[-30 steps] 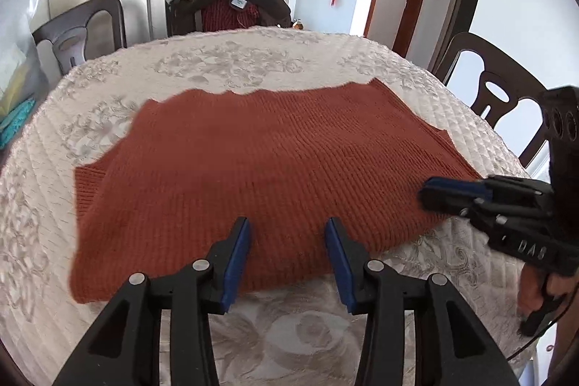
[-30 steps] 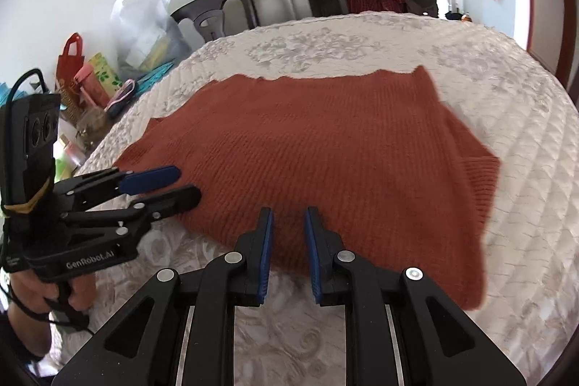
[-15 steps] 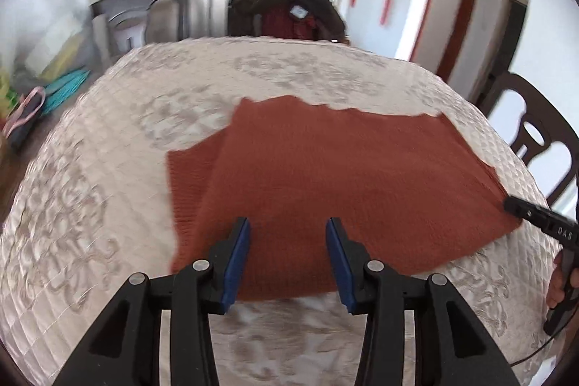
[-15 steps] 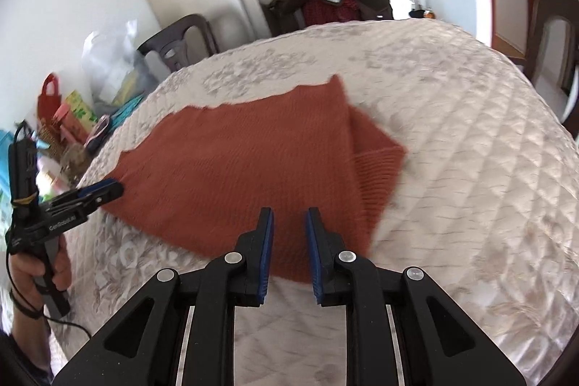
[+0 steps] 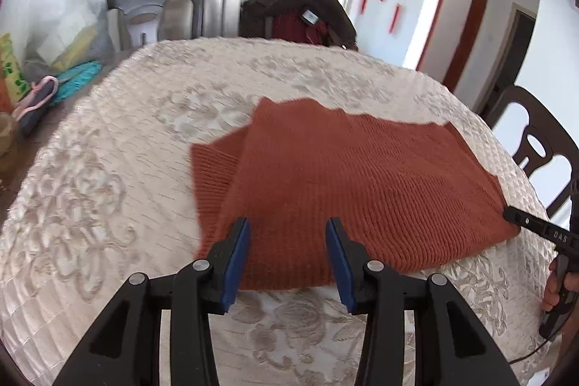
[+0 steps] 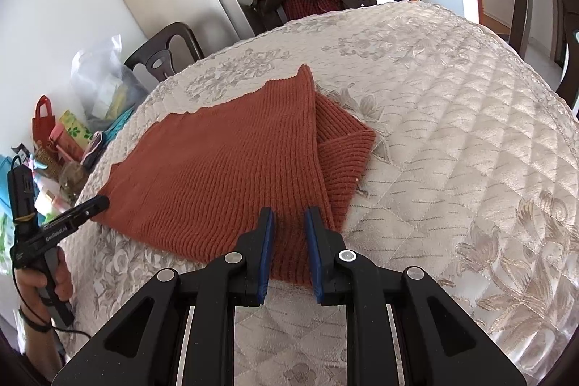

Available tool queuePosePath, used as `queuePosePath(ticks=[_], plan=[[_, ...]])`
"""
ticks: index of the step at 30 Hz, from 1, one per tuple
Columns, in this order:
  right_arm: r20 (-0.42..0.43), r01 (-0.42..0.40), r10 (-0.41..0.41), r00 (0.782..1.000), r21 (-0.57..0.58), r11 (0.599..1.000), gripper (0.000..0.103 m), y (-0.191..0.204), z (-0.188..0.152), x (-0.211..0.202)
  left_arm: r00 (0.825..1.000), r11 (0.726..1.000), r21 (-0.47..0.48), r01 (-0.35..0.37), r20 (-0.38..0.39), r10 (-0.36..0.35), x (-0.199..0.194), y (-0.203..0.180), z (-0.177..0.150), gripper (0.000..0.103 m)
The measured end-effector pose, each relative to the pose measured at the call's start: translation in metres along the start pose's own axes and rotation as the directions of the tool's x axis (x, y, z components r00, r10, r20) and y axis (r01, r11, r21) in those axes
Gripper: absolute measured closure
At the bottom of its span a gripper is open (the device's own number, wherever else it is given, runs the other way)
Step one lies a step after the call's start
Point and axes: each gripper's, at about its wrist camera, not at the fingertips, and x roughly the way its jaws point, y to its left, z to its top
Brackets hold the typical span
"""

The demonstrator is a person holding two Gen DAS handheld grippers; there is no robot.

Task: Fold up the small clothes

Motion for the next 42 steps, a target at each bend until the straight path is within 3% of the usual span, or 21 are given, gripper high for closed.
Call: queuePosePath(ticks=[21,27,35,42], plan=[[-0.006,0.030,-0.030,1.000,-0.031,0.999,0.082,0.007,0.000,-0.002,0.999,0.996,-0.071,0.047,0.002,-0.047,-0.003,0.020,-0.002,0.057],[-0.004,-0.034,0.034,0.999,-0.007,0.999,0.067,0.006,-0.007,-0.017,0.998,0.992,-0.115,0.061,0.006,-0.061,-0.020,0.027,-0.013,0.057],[-0.059,-0.137,0.144,0.988,0.121,0.983,0.063,-0.006,-0.028,-0.017,0.993,0.971,-0.212,0.113,-0.011,-0.118,-0.026,0.037,-0.034,0.055],[-0.030,-0.178,0.188,0.982,0.205,0.962,0.060,-0.014,-0.025,-0.012,0.986,0.931,-0.330,0.153,-0.006,-0.164,-0.012,0.053,-0.035,0.047]])
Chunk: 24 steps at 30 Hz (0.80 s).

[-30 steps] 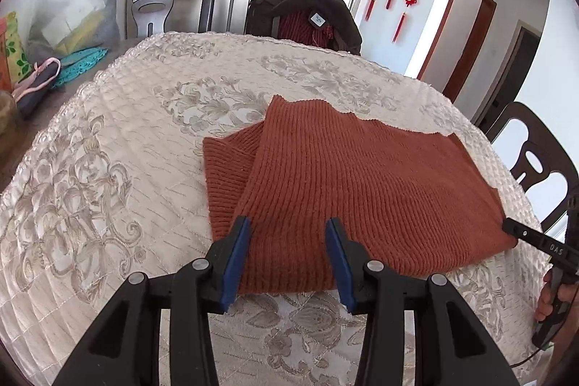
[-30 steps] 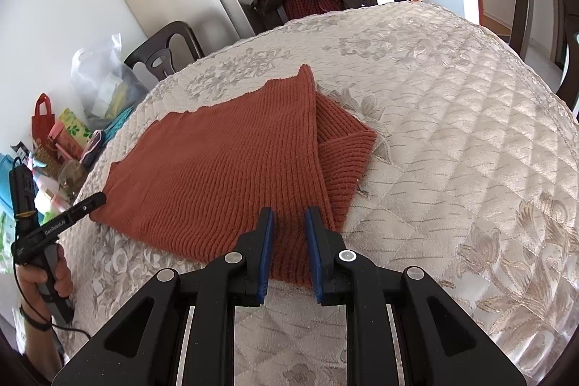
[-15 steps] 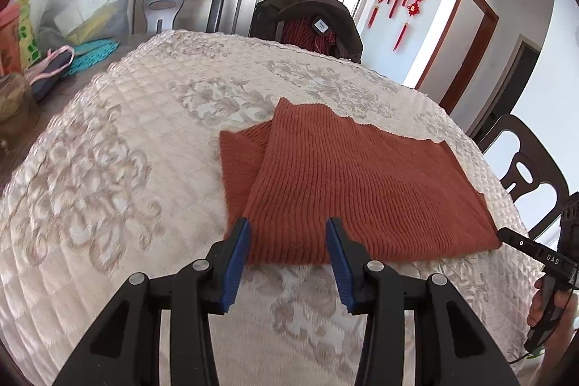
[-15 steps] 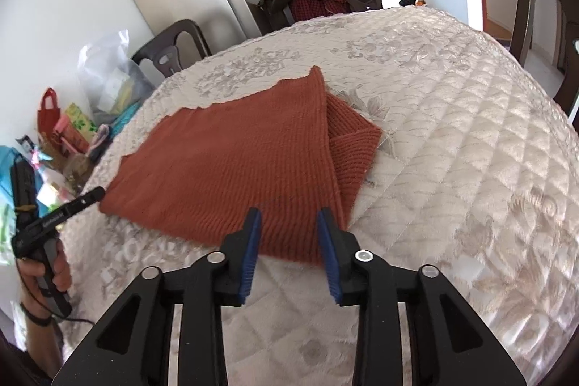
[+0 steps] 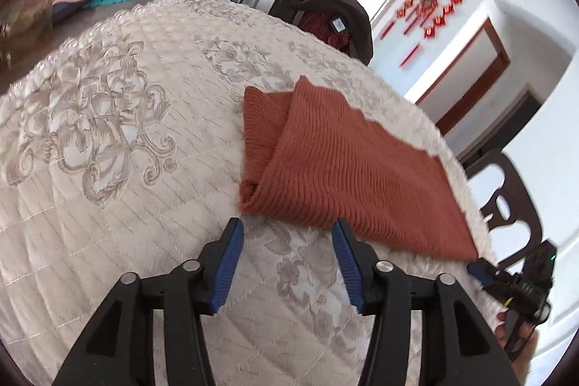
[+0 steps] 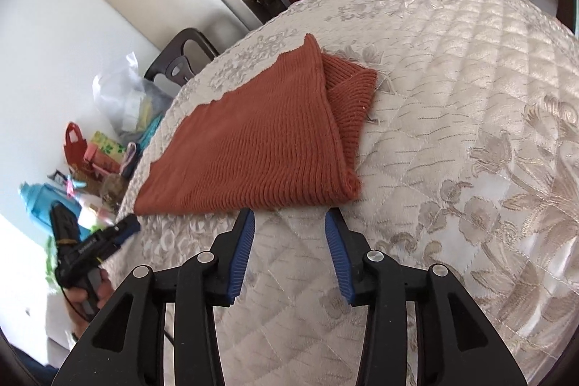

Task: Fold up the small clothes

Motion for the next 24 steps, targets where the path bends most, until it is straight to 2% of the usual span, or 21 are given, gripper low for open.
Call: queuePosePath(ticks=[5,10,15,21,24], plan=[[0.024,-0.083,0.081,0.996,0.109,0.991,0.054,-0.012,0.007,0.006,0.998,0.995,-0.080,0.063,0.008,-0.062,0.004,0.006,0.006,0.039],[0.045,-0.094,0.089,0.995,0.147,0.985,0.054,-0.014,0.015,0.008,0.998,0.992,-0.106,0.067,0.015,-0.065,0.009,0.005,0.012,0.038],[0.066,-0.070,0.061,0.996,0.157,0.985,0.054,-0.015,0.019,0.008,0.997,0.988,-0.131,0.080,0.025,-0.078,0.014,0.006,0.016,0.038],[0.061,-0.051,0.043,0.997,0.153,0.987,0.054,-0.016,0.025,0.011,0.998,0.990,-0.124,0.059,0.042,-0.055,0.020,0.000,0.020,0.042],[0.056,-0.039,0.031,0.998,0.142,0.989,0.054,-0.014,0.028,0.014,0.998,0.993,-0.107,0.041,0.046,-0.036,0.023,-0.004,0.022,0.053]])
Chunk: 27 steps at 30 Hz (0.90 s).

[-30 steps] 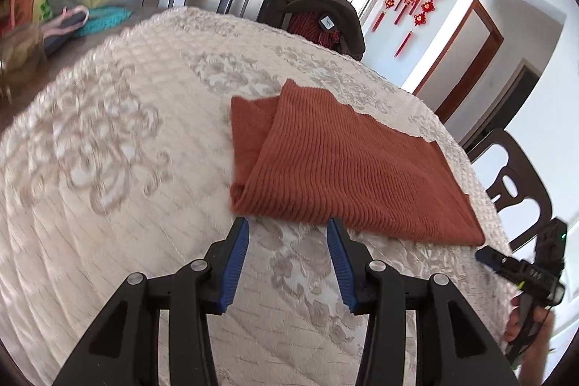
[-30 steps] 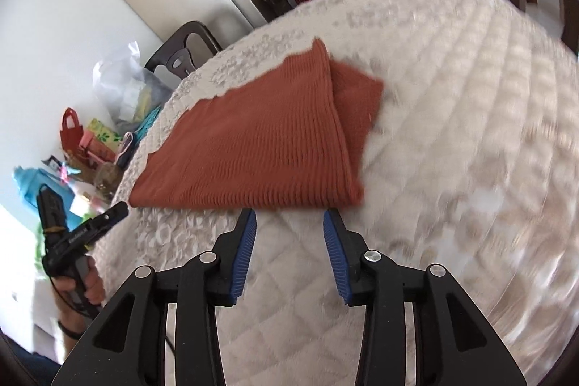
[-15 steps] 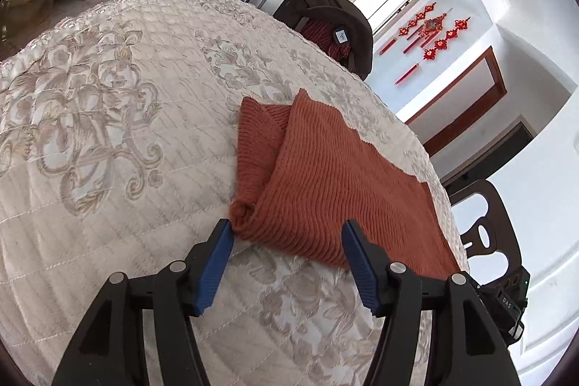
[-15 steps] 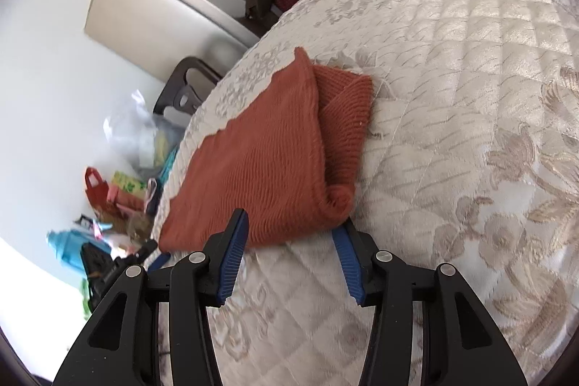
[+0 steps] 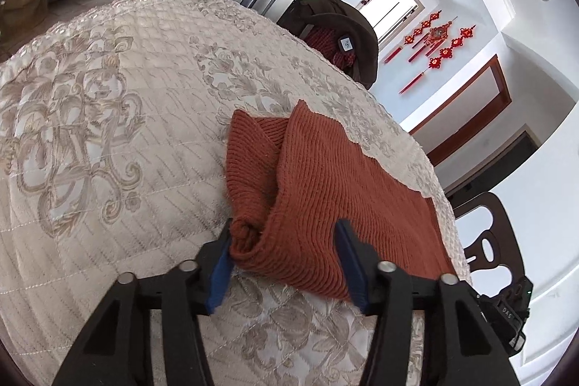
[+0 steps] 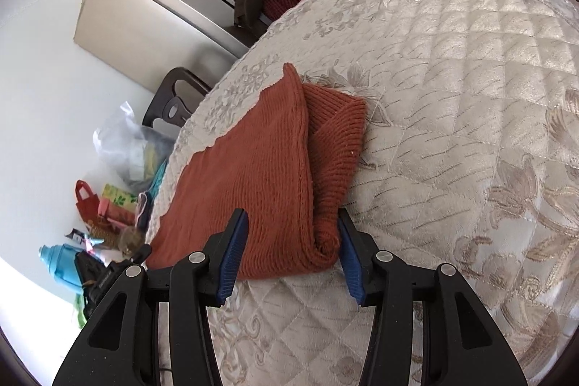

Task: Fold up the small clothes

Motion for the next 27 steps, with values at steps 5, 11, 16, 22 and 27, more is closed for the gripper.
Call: queuePosePath(ticks=[5,11,16,22,27], plan=[[-0.009,0.032,-0.032,0.999,-0.035,0.999,0.070,0.003,0.004,0.005,1.000,1.000,0.008,-0.020,0.003,0.020,0.004,0.001,0.003,0.076],[-0.018,0.022,-0.022,1.000,-0.032,0.999,0.085,-0.001,0.006,0.005,1.000,1.000,0.009,0.028,0.006,-0.029,-0.003,0.006,0.006,0.083],[-0.015,-0.020,0.019,1.000,-0.050,0.999,0.086,0.008,0.007,-0.009,0.997,0.997,0.015,0.079,0.016,-0.079,-0.020,0.006,0.006,0.084],[-0.031,-0.041,0.039,0.999,-0.074,0.996,0.087,0.017,-0.004,-0.029,0.992,0.991,0.060,0.121,0.014,-0.122,-0.049,0.004,-0.009,0.084],[-0.068,-0.020,0.016,0.998,-0.069,0.997,0.087,0.013,-0.026,-0.041,0.993,0.990,0.076,0.116,-0.009,-0.115,-0.064,0.008,-0.030,0.084]])
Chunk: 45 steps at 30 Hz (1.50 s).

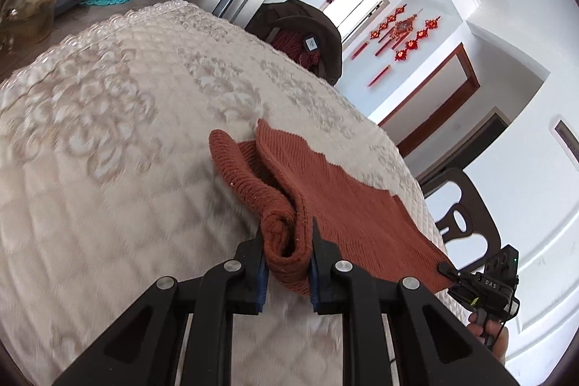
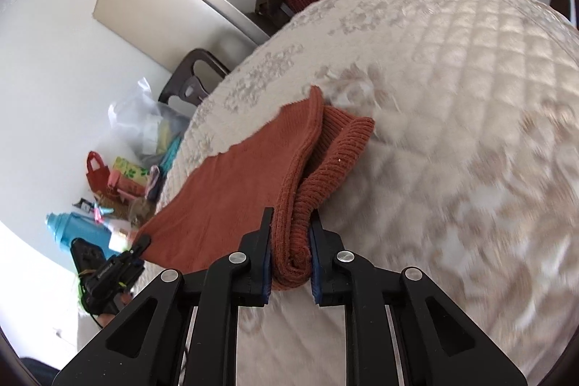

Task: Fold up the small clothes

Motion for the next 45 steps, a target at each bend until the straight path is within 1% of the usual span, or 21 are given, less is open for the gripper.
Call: queuePosePath(ticks=[3,8,11,13,15,17,18,20,22,24,26,27,29,30,32,33,35,37,40,42,45], plan=[[-0.012,0.012,-0.011,1.000,0.017,1.000,0.087,-0.005,-0.014,-0.005,1.000,1.000,0.002,-0.008,-0.018,0.008,-0.004,0.003,-0.009,0.084],[-0.033,0.038,-0.037,0.999,0.040,0.998,0.087,-0.017,-0.027,-0.004,0.997,0.999,0.002,-0.032,-0.066,0.032,0.001,0.011,-0.023,0.083],[-0.036,0.027,-0.025,0.999,0.053,0.998,0.086,-0.021,-0.028,-0.003,0.994,0.998,0.001,-0.066,-0.092,0.065,0.003,0.015,-0.026,0.079],[-0.026,0.076,-0.076,0.997,0.002,0.997,0.081,-0.014,-0.027,-0.008,0.994,0.997,0.023,-0.077,-0.079,0.079,-0.004,0.013,-0.026,0.076],[0.015,0.170,-0.170,0.985,-0.092,0.981,0.080,-0.002,-0.024,-0.019,0.991,0.990,0.070,-0.120,-0.043,0.123,-0.016,0.010,-0.023,0.074],[0.063,0.223,-0.217,0.974,-0.137,0.965,0.080,0.006,-0.020,-0.031,0.987,0.981,0.106,-0.160,0.007,0.160,-0.027,0.005,-0.017,0.074],[0.086,0.234,-0.223,0.971,-0.147,0.961,0.080,0.008,-0.018,-0.035,0.986,0.979,0.118,-0.166,0.030,0.164,-0.031,0.002,-0.013,0.074],[0.132,0.224,-0.202,0.971,-0.182,0.957,0.080,0.018,-0.014,-0.038,0.986,0.976,0.144,-0.160,0.070,0.152,-0.033,-0.006,-0.005,0.068],[0.142,0.206,-0.177,0.974,-0.221,0.953,0.080,0.029,-0.012,-0.031,0.989,0.974,0.176,-0.144,0.071,0.133,-0.024,-0.016,0.002,0.068],[0.125,0.198,-0.171,0.977,-0.253,0.947,0.080,0.037,-0.012,-0.016,0.991,0.970,0.208,-0.130,0.049,0.122,-0.011,-0.023,0.004,0.068],[0.108,0.197,-0.172,0.979,-0.288,0.937,0.080,0.042,-0.013,0.001,0.990,0.962,0.237,-0.138,0.013,0.139,0.007,-0.028,0.000,0.068],[0.105,0.208,-0.185,0.977,-0.299,0.931,0.080,0.042,-0.015,0.006,0.989,0.958,0.249,-0.142,-0.014,0.150,0.016,-0.028,-0.003,0.068],[0.079,0.253,-0.240,0.968,-0.307,0.917,0.080,0.036,-0.018,0.020,0.981,0.952,0.258,-0.165,-0.055,0.185,0.029,-0.025,-0.012,0.068],[0.064,0.268,-0.261,0.963,-0.306,0.913,0.081,0.031,-0.020,0.025,0.979,0.946,0.267,-0.181,-0.045,0.200,0.030,-0.024,-0.015,0.068],[0.071,0.251,-0.241,0.968,-0.300,0.920,0.082,0.027,-0.021,0.021,0.981,0.952,0.257,-0.168,-0.046,0.186,0.026,-0.024,-0.013,0.068],[0.070,0.250,-0.240,0.968,-0.293,0.923,0.082,0.027,-0.019,0.019,0.980,0.952,0.252,-0.174,-0.046,0.192,0.025,-0.024,-0.011,0.068],[0.078,0.253,-0.241,0.967,-0.293,0.922,0.082,0.029,-0.016,0.018,0.978,0.949,0.256,-0.186,-0.046,0.205,0.024,-0.024,-0.007,0.068],[0.090,0.259,-0.243,0.966,-0.307,0.916,0.082,0.034,-0.011,0.019,0.979,0.943,0.276,-0.184,-0.034,0.201,0.025,-0.030,-0.001,0.068],[0.105,0.265,-0.244,0.964,-0.312,0.912,0.082,0.041,0.002,0.027,0.980,0.935,0.302,-0.187,-0.013,0.200,0.036,-0.043,0.013,0.068],[0.108,0.261,-0.239,0.965,-0.312,0.913,0.082,0.042,0.011,0.035,0.984,0.933,0.318,-0.169,0.000,0.178,0.045,-0.050,0.021,0.067],[0.090,0.288,-0.273,0.958,-0.288,0.913,0.082,0.032,0.018,0.051,0.977,0.929,0.321,-0.185,-0.039,0.208,0.069,-0.047,0.024,0.067]])
